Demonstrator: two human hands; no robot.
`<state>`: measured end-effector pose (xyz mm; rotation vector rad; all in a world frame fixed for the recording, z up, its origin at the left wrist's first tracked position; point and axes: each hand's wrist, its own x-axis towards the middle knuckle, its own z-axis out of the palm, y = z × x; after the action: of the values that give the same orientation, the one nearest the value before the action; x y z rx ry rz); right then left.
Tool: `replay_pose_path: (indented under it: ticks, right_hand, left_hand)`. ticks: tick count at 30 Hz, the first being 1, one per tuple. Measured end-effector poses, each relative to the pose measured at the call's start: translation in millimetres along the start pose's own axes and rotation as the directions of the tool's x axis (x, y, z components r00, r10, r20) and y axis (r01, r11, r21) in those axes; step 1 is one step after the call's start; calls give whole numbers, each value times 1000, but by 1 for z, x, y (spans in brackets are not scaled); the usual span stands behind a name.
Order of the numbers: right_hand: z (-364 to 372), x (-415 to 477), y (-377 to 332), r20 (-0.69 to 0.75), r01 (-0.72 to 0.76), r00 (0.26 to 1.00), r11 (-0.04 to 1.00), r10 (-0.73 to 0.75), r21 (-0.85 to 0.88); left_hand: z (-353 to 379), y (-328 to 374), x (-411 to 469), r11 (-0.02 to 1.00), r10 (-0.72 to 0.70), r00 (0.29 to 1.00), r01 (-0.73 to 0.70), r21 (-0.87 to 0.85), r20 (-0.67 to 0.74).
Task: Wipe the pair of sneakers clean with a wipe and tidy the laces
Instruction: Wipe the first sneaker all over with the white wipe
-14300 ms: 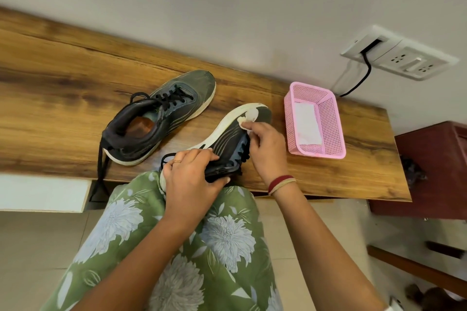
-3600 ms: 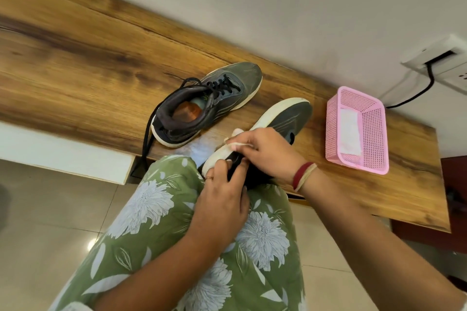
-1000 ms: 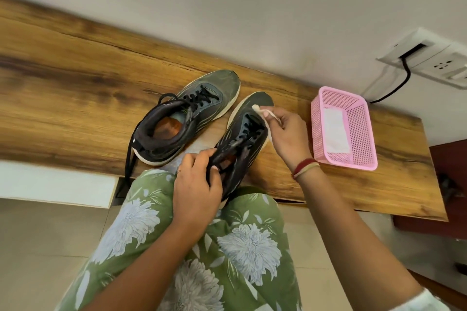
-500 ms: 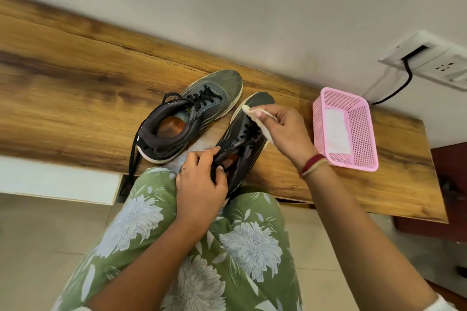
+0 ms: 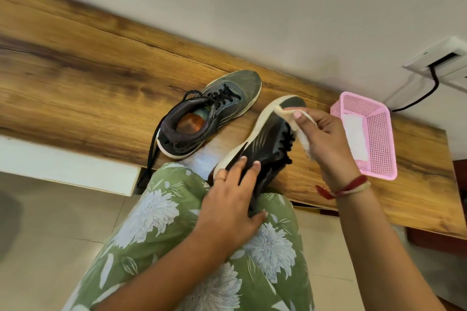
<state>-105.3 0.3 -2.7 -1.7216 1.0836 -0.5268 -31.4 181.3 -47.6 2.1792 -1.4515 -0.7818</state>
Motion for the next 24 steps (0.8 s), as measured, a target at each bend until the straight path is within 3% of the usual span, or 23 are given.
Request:
replay_pose_path:
  ticks: [4, 6, 8, 10, 19, 22, 24]
  right_hand:
    - [7, -3, 5, -12, -33, 999, 999, 33, -25]
    - [10, -10, 16, -12, -8, 1000, 965, 5, -262]
    - [13, -22, 24, 52, 87, 996, 842, -69, -532]
    - [18, -33, 27, 117, 180, 984, 710, -138, -681]
    - [31, -45, 16, 258, 266, 962, 501, -86, -823]
    - [32, -51, 11, 315, 285, 949, 506, -27, -814]
    - [30, -51, 7, 356, 298, 935, 541, 2, -787]
  left_hand:
    - [8, 5, -3, 993, 86, 995, -90, -74, -55]
    - [11, 3, -3, 992, 90, 994, -95, -79, -68]
    - [11, 0, -3, 995, 80, 992, -86, -59, -93]
    - [10, -4, -2, 998, 51, 993, -54, -27, -106]
    - [15, 4, -15, 990, -133, 987, 128, -66, -86]
    - [18, 4, -13, 989, -129, 987, 135, 60, -96]
    - [21, -1, -10, 995, -81, 993, 86, 54, -86]
